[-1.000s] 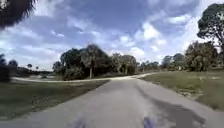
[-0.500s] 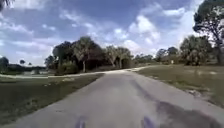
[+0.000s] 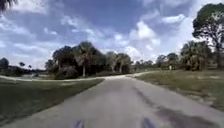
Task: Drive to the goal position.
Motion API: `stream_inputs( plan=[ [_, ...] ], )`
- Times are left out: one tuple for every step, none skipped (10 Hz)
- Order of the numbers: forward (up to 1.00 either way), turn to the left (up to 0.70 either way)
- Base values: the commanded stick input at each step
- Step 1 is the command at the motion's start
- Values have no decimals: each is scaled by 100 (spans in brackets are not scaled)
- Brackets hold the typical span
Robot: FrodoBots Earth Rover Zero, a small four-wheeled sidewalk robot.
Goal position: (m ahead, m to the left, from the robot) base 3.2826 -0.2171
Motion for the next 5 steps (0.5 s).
stream_inputs(
  plan=[
    [69, 3],
    [69, 3],
    [69, 3],
    [69, 3],
    [69, 3]
  ],
)
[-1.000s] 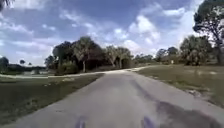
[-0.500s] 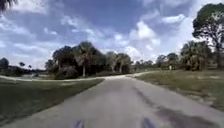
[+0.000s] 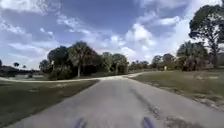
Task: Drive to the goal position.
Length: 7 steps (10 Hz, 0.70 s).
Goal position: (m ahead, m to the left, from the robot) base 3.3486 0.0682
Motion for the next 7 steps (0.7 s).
stream_inputs(
  plan=[
    [69, 3],
    [69, 3],
    [69, 3],
    [69, 3],
    [69, 3],
    [69, 3],
    [69, 3]
  ],
)
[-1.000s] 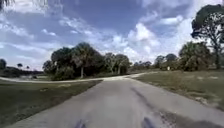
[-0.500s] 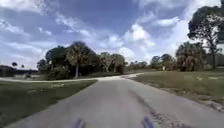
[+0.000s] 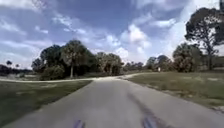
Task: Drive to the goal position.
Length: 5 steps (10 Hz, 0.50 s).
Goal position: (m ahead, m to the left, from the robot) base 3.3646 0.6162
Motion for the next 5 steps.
stream_inputs(
  plan=[
    [69, 3],
    [69, 3],
    [69, 3],
    [69, 3],
    [69, 3]
  ],
)
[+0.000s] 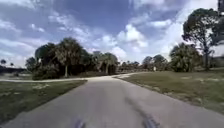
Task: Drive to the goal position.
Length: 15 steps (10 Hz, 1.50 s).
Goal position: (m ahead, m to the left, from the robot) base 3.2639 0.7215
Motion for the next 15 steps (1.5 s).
stream_inputs(
  plan=[
    [69, 3],
    [69, 3],
    [69, 3],
    [69, 3],
    [69, 7],
    [69, 11],
    [69, 15],
    [69, 20],
    [69, 24],
    [69, 29],
    [69, 33],
    [69, 34],
    [69, 34],
    [69, 3],
    [69, 3]
  ],
)
